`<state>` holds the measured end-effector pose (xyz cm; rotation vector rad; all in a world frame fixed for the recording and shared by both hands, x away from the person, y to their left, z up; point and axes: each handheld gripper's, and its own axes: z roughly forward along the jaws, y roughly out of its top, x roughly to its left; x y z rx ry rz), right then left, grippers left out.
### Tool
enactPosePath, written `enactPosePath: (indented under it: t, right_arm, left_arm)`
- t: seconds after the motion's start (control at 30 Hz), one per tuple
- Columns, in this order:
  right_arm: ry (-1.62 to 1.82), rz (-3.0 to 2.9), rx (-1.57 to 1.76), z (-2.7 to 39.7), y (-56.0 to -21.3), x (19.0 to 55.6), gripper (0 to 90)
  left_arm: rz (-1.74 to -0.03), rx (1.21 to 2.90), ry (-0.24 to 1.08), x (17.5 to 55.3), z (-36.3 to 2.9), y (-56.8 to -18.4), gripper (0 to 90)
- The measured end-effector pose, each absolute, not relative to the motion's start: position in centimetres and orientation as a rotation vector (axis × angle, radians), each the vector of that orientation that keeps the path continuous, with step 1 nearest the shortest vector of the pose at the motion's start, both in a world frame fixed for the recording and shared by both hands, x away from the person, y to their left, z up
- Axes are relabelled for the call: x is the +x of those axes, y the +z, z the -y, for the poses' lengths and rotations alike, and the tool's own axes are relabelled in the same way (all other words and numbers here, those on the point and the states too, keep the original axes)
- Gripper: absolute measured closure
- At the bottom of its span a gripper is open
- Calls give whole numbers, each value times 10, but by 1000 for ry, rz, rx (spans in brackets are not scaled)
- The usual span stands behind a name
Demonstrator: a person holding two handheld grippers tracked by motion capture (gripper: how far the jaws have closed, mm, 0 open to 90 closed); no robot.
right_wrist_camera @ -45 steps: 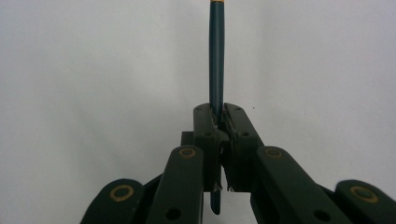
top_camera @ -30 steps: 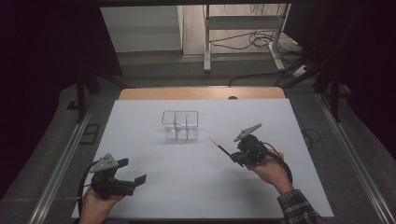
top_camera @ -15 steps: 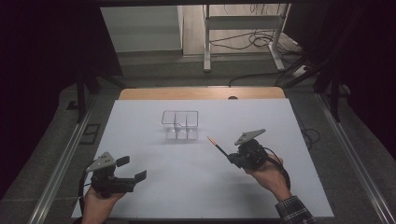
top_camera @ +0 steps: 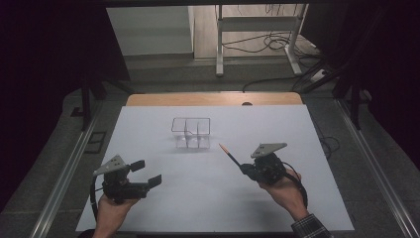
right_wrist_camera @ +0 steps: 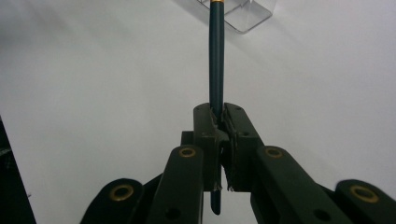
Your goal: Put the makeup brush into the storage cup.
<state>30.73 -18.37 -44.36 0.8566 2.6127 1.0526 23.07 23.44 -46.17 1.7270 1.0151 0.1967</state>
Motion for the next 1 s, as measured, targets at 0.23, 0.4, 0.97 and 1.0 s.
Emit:
enactPosePath:
  t: [0.23, 0.4, 0.97, 1.0]
  right_arm:
    - [1099, -2581, 857, 182, -442, 300, 847]
    - [1132, -2555, 852, 180, -440, 294, 847]
    - [1209, -2518, 813, 167, -441, 281, 847]
    - [1214, -2518, 815, 166, -441, 281, 847]
  left_arm:
    - [-994, 1731, 195, 236, -226, -454, 57]
    - [-989, 1706, 174, 242, -219, -451, 73]
    - [-933, 1721, 111, 266, -179, -446, 168]
    - [-929, 1719, 104, 268, -177, -447, 177]
